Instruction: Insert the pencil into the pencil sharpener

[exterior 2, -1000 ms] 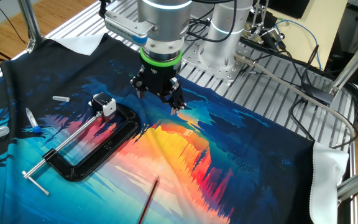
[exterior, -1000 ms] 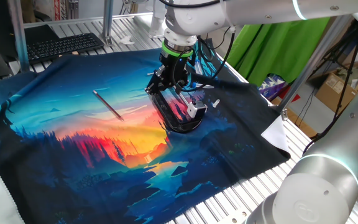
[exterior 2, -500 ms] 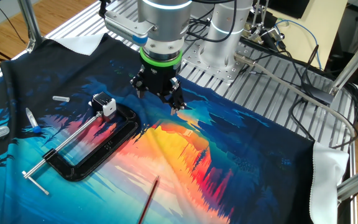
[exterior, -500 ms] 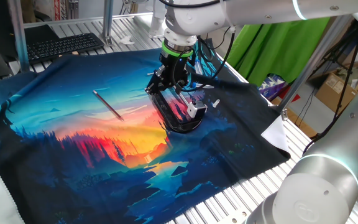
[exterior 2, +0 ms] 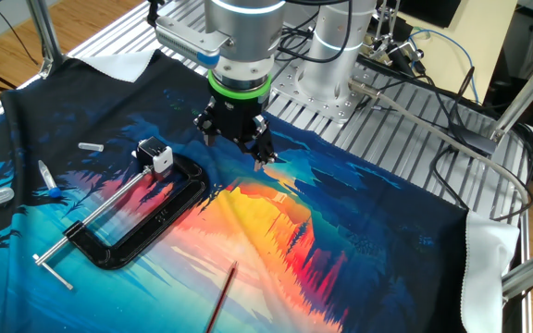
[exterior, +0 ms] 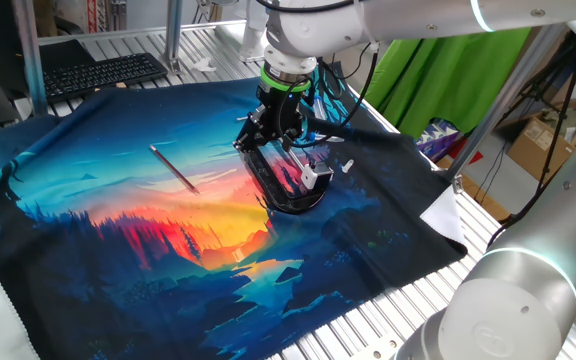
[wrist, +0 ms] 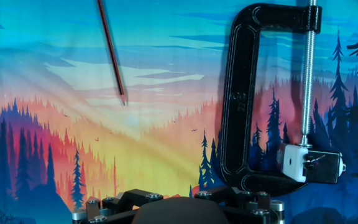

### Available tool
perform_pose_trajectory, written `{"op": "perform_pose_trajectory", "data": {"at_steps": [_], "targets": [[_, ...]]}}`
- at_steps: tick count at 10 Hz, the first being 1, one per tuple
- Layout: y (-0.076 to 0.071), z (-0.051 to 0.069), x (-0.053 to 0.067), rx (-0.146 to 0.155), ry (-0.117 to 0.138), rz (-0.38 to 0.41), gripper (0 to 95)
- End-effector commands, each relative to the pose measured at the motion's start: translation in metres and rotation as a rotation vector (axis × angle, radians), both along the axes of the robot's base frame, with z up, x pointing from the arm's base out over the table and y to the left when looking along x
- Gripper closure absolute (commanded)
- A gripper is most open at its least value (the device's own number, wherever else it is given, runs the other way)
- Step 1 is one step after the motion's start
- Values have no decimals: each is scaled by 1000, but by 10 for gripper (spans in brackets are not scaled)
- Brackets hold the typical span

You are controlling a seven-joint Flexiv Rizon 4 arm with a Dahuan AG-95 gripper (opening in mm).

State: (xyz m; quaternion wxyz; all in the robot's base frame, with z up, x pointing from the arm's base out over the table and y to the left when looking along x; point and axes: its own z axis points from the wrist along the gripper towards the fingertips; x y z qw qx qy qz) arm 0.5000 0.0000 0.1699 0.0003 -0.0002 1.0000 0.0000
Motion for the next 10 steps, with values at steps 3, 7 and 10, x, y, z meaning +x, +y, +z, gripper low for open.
{"op": "perform_pose_trajectory", "data": {"at_steps": [3,7,10], "targets": [[0,0,0,71,-22,19,950],[2,1,-1,71,-22,27,950],[9,1,-1,71,-22,25,950]]}}
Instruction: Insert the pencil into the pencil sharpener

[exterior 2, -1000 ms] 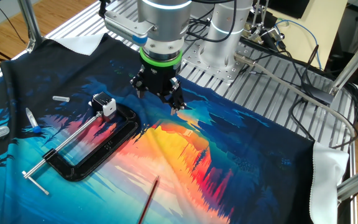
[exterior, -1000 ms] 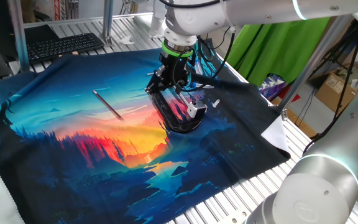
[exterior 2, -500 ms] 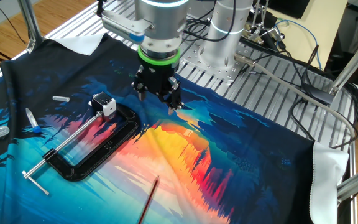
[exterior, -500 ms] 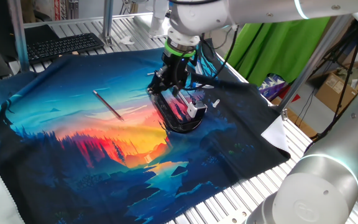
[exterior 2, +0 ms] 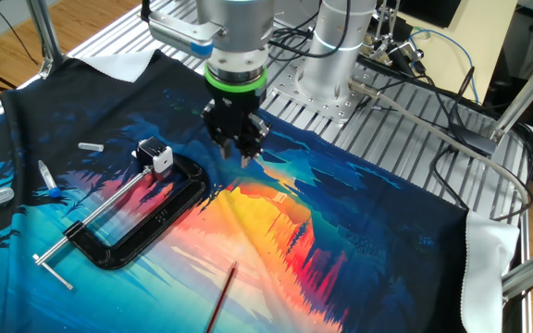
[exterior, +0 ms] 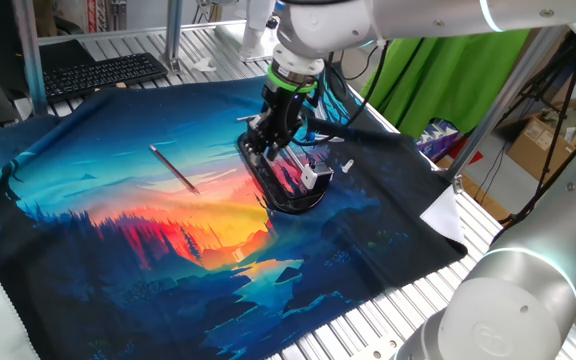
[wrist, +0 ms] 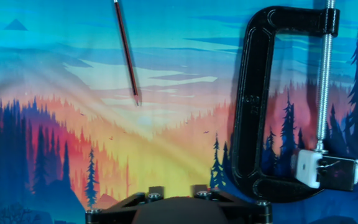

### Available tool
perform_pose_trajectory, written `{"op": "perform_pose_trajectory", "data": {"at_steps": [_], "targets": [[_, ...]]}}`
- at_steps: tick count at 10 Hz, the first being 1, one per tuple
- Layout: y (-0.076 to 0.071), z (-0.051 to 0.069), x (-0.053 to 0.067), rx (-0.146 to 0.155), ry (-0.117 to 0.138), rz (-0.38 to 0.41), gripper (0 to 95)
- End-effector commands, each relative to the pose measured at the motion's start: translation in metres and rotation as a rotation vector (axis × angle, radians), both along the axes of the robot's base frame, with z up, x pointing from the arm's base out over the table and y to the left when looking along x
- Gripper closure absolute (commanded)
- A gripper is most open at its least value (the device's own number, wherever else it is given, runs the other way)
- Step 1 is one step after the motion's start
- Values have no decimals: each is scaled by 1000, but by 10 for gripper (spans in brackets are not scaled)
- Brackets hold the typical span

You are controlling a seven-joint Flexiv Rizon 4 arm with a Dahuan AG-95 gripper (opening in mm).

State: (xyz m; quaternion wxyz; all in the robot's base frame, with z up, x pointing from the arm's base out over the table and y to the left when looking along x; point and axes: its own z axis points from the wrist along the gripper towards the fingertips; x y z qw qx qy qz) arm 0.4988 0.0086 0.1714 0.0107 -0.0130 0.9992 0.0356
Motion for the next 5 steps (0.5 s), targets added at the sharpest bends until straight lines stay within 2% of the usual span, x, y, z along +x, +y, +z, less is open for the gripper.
{"op": "perform_pose_trajectory", "data": {"at_steps": [1,5], "targets": [[2,-1,0,0,0,-1,950],[11,-16,4,4,-3,11,950]]}}
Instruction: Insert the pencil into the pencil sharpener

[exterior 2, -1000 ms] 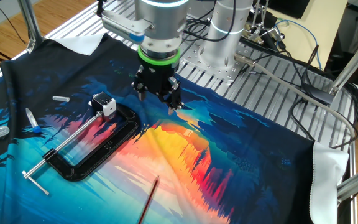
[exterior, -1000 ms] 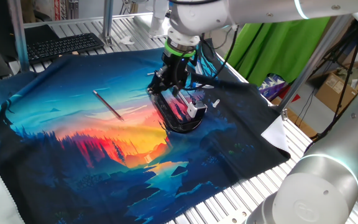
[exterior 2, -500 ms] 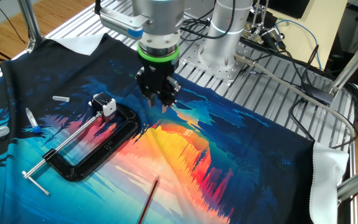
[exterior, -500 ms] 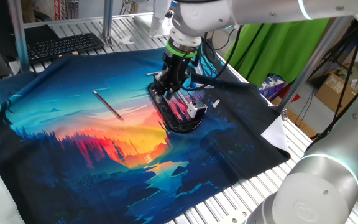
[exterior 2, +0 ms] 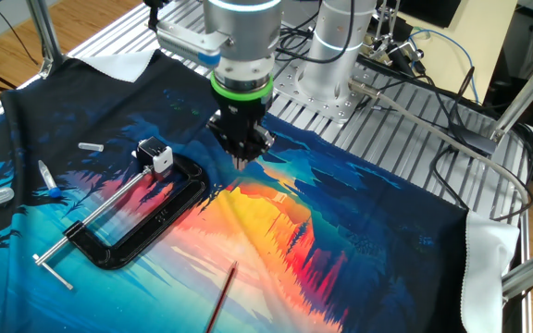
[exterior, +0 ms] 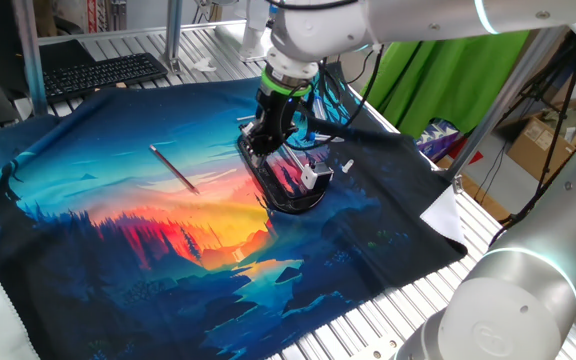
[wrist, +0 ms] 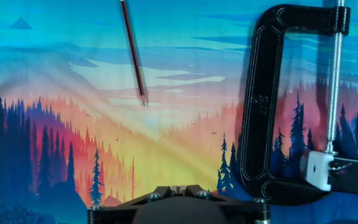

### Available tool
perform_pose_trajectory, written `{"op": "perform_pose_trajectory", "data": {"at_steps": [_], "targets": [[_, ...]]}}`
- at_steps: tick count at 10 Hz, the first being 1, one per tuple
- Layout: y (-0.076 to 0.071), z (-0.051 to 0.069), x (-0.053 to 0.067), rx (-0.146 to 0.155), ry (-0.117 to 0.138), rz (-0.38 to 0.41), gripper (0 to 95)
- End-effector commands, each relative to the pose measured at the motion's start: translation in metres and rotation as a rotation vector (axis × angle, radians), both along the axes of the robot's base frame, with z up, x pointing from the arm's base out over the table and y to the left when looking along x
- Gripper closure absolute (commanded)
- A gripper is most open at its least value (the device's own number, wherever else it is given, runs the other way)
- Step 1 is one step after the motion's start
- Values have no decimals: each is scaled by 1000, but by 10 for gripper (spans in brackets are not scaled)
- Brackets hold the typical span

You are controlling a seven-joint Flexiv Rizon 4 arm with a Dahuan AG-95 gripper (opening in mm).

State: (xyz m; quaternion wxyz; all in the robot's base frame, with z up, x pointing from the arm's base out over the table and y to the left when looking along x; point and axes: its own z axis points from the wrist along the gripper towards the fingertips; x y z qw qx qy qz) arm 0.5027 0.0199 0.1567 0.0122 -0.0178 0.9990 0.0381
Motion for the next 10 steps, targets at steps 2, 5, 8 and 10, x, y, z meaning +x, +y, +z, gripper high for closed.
{"op": "perform_pose_trajectory", "data": {"at_steps": [2,5,8,10], "targets": [[4,-7,2,1,0,1,950],[11,-17,6,2,-5,-9,950],[20,-23,16,-1,-1,-7,950],[29,-26,24,-5,-1,-6,950]]}}
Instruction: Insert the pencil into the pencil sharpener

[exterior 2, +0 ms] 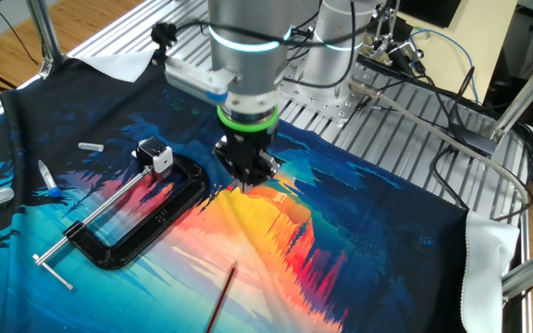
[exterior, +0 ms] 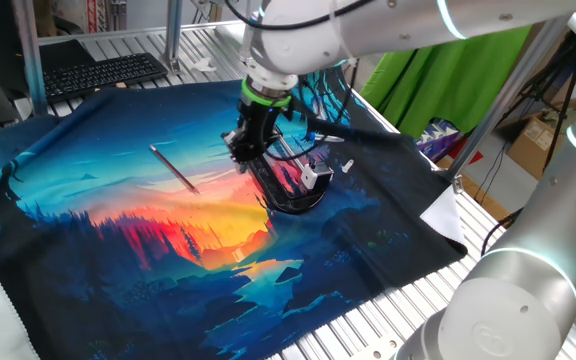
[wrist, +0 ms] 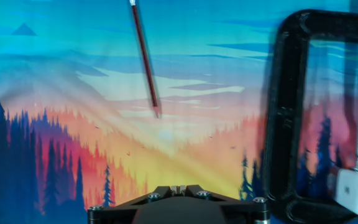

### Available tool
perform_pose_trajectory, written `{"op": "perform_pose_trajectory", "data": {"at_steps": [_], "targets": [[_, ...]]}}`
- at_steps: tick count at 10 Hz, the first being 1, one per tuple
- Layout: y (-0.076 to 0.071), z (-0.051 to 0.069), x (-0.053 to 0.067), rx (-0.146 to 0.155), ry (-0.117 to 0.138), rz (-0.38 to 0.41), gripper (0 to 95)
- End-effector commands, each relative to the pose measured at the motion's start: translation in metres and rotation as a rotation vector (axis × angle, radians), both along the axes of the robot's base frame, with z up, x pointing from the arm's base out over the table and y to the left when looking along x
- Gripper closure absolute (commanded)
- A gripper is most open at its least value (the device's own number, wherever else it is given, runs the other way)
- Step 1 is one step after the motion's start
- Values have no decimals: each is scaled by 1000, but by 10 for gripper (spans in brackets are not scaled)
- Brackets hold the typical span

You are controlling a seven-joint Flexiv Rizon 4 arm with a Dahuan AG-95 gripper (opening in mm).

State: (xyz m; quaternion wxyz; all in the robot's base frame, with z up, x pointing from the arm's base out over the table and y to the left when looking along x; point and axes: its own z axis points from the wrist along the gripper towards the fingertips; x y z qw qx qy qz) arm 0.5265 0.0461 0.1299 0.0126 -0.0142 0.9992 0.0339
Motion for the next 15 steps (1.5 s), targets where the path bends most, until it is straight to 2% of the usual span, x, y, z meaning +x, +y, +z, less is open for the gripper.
{"op": "perform_pose_trajectory", "data": {"at_steps": [1,9,15], "targets": [[4,0,3,2,1,2,950],[17,-9,28,2,2,4,950],[22,-13,39,3,4,5,950]]}}
